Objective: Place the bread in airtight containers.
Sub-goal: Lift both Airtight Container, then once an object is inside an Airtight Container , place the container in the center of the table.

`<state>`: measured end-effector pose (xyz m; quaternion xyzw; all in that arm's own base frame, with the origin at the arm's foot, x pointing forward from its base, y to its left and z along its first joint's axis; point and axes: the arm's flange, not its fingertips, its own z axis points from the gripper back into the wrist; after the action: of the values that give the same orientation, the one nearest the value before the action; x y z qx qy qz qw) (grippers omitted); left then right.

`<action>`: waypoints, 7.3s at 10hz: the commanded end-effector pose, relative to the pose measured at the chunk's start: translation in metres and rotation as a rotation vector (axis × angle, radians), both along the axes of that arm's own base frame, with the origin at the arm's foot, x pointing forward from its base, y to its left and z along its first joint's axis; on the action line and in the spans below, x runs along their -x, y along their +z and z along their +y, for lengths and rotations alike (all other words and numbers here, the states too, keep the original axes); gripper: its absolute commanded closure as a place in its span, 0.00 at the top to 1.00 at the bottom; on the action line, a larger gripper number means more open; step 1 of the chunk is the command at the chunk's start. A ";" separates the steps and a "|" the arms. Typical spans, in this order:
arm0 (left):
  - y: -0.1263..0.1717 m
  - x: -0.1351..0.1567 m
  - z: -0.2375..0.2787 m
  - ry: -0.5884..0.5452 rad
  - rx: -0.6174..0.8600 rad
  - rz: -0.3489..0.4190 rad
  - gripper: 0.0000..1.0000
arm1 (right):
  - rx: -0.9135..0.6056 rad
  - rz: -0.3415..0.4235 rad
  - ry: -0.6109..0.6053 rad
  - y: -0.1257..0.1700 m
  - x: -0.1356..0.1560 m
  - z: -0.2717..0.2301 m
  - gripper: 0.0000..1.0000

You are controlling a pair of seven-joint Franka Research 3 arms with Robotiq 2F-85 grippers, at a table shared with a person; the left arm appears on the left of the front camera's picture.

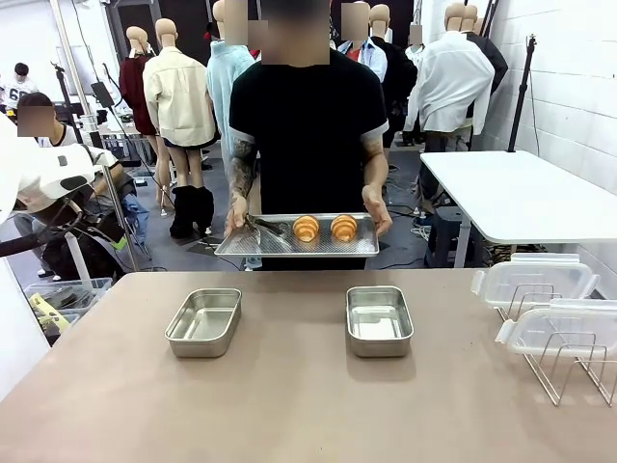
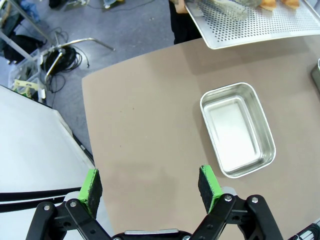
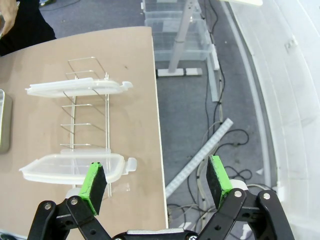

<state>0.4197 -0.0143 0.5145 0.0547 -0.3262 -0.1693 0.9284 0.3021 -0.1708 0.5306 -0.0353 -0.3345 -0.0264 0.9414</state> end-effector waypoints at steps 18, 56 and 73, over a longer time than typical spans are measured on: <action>-0.032 -0.011 -0.069 0.160 0.046 0.189 1.00 | -0.195 0.556 0.115 0.006 -0.177 0.280 1.00; -0.174 -0.123 -0.091 0.208 0.115 0.561 0.00 | -0.044 0.817 0.109 -0.217 -0.306 0.387 0.00; -0.063 -0.075 -0.138 0.221 0.184 0.393 0.00 | -0.101 0.675 0.073 -0.101 -0.274 0.390 0.00</action>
<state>0.4943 -0.1487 0.4477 -0.0466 -0.1389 -0.0258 0.9889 0.5818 0.2167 0.4192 0.0155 0.0066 0.0012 0.9999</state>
